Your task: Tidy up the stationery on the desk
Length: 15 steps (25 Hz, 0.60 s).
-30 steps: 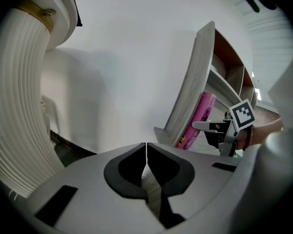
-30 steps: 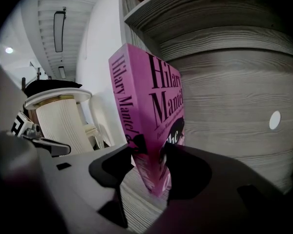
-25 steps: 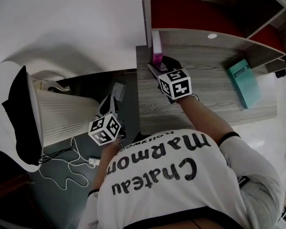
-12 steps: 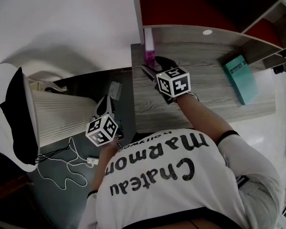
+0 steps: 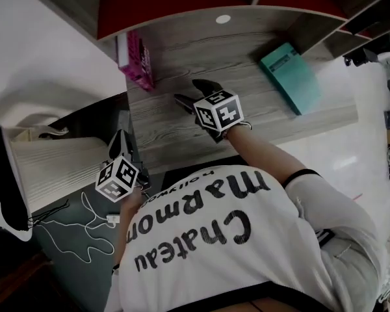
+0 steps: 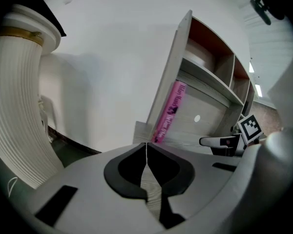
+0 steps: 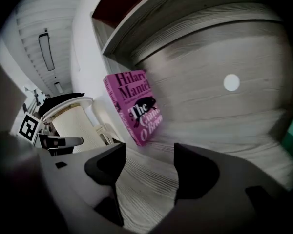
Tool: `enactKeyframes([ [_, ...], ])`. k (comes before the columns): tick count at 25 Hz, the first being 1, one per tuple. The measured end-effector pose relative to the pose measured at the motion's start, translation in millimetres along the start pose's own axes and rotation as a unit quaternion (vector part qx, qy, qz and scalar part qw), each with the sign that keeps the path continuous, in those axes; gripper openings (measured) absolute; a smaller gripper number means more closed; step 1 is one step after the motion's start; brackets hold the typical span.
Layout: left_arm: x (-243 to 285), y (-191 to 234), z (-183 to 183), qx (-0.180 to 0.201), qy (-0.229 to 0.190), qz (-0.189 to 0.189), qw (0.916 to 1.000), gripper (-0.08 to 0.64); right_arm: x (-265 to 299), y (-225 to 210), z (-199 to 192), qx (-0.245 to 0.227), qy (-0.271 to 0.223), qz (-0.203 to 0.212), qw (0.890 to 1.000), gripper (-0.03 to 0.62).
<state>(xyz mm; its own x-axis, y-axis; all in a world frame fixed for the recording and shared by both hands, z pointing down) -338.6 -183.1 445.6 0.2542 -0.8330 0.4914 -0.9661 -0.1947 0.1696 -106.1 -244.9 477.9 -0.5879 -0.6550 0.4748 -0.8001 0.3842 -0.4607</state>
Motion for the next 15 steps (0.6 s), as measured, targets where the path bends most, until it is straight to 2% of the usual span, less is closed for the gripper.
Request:
enactKeyframes([
  [4, 27.8, -92.9, -15.9, 0.003, 0.021, -0.045, 0.9988, 0.021, -85.9, -80.0, -8.8, 0.038, -0.001, -0.042, 0.998, 0.316],
  [7, 49.5, -172.6, -24.6, 0.005, 0.029, -0.086, 0.9959, 0.021, -154.7, -133.5, -9.8, 0.029, -0.004, -0.075, 0.997, 0.330],
  [11, 69.8, -275.6, -40.0, 0.017, 0.045, -0.146, 0.9881, 0.021, -234.3, -204.0, -20.7, 0.032, -0.001, -0.122, 0.992, 0.361],
  [15, 89.9, -357.3, -65.5, 0.028, 0.089, -0.186, 0.9781, 0.021, -289.4, -260.6, -29.5, 0.040, 0.013, -0.144, 0.989, 0.393],
])
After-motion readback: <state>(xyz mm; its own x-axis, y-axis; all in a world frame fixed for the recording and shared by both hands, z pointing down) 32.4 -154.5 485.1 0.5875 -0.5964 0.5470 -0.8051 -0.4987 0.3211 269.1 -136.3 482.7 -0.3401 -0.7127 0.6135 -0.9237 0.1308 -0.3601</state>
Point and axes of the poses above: the fingertips, and each gripper's own axes: x forward along the fingers, y to its left, z out of its top, the point moved 2 cm from there along -x, backward along the fingers, and after that the axes turned 7 degrees about x, right-handed, at the moved point
